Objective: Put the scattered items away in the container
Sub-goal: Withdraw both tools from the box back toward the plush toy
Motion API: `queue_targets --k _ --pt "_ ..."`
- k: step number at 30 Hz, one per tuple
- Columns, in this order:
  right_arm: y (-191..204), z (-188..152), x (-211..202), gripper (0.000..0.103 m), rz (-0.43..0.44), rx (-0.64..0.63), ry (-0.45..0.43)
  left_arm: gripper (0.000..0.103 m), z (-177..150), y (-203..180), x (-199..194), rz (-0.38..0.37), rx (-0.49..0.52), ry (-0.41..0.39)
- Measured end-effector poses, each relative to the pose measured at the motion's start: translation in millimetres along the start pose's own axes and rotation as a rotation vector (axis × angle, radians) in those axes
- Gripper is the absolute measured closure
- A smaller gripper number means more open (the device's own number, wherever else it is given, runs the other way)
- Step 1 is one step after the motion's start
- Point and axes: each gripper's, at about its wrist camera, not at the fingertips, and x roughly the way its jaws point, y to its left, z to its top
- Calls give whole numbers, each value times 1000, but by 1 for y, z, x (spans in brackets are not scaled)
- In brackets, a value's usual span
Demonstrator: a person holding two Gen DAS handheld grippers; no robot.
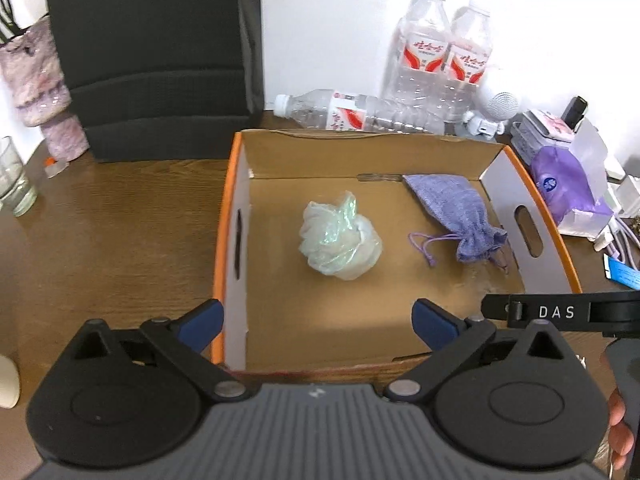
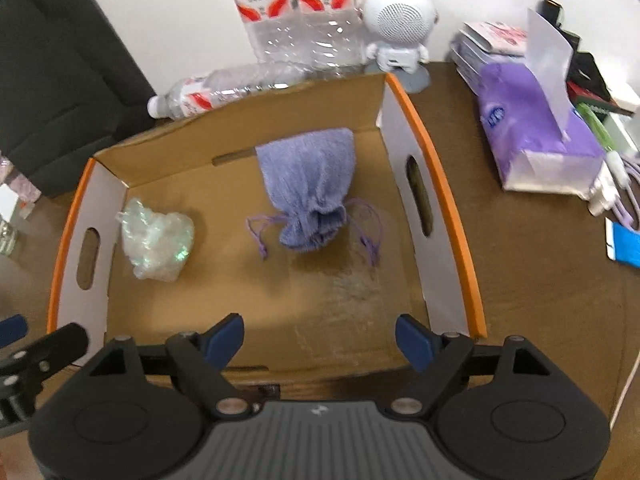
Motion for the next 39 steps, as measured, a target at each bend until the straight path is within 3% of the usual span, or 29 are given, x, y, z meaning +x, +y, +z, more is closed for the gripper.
queue_targets --k 5,10,13,24,31,39 --pt "7 -10 -11 20 -42 2 -16 0 -6 -2 -8 22 16 -26" --pt "-5 -16 -49 18 56 71 -107 0 -17 -4 -24 41 15 -51" --pt "-5 -24 -72 18 63 41 -118 0 -22 -10 -37 43 16 -51" --pt "-5 -89 -124 15 65 -25 -259 0 -69 -23 -94 78 19 -156" --pt "-7 -138 -148 15 45 -80 -421 0 -110 -21 -124 79 8 -281" --pt "-15 -192 -161 14 43 -146 -567 0 -162 -19 -149 30 -32 -417"
